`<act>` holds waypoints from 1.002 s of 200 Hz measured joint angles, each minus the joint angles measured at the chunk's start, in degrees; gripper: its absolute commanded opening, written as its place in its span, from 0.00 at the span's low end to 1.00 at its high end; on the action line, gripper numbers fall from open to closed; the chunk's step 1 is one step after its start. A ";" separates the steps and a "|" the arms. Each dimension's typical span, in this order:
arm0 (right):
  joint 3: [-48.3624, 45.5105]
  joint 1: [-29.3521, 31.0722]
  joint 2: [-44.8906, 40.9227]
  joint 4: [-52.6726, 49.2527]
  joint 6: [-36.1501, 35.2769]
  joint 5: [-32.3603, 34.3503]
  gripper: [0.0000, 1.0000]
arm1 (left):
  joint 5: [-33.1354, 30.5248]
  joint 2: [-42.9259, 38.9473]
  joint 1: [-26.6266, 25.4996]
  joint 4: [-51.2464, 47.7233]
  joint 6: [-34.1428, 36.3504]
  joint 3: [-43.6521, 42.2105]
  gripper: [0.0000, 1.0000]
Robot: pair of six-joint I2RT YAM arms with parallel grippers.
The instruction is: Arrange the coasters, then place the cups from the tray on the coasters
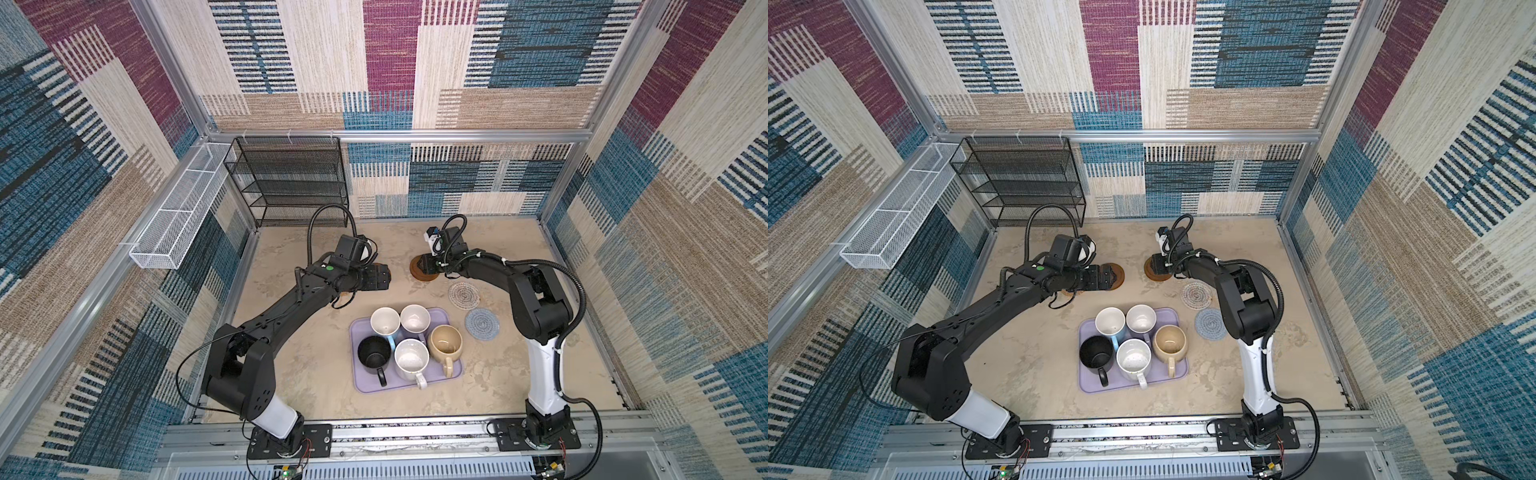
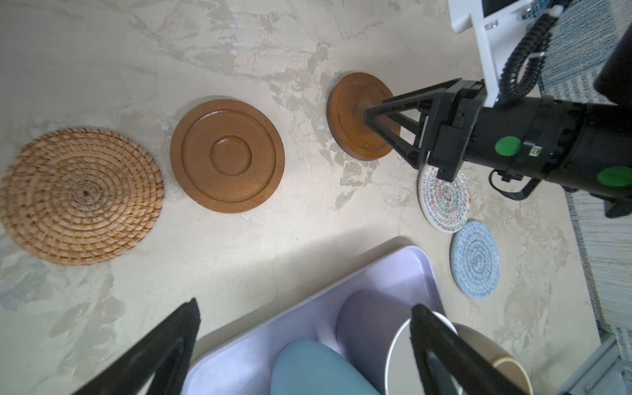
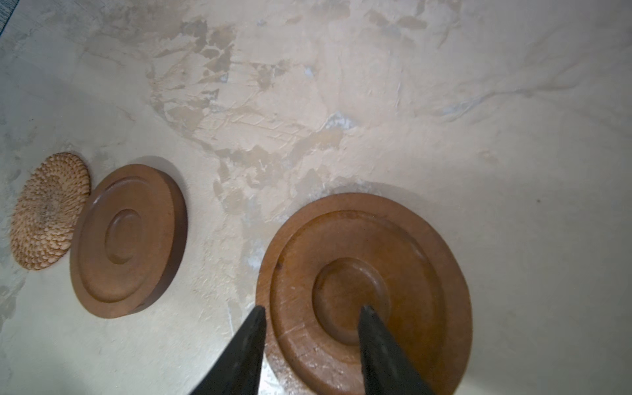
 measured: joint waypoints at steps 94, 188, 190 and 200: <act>2.05 1.77 4.20 1.36 -0.22 -0.96 0.37 | 1.09 -1.95 0.00 4.13 -1.38 -4.17 0.98; 2.03 5.84 4.81 2.64 -0.11 -0.55 0.33 | -0.11 -2.71 0.02 4.70 -1.40 -5.46 0.98; 1.99 5.84 4.76 2.62 -0.09 -0.55 0.33 | -0.09 -2.75 0.02 4.70 -1.40 -5.49 0.98; 1.68 5.84 4.52 2.45 0.20 -0.57 0.33 | -0.09 -2.84 0.02 4.74 -1.40 -5.62 0.98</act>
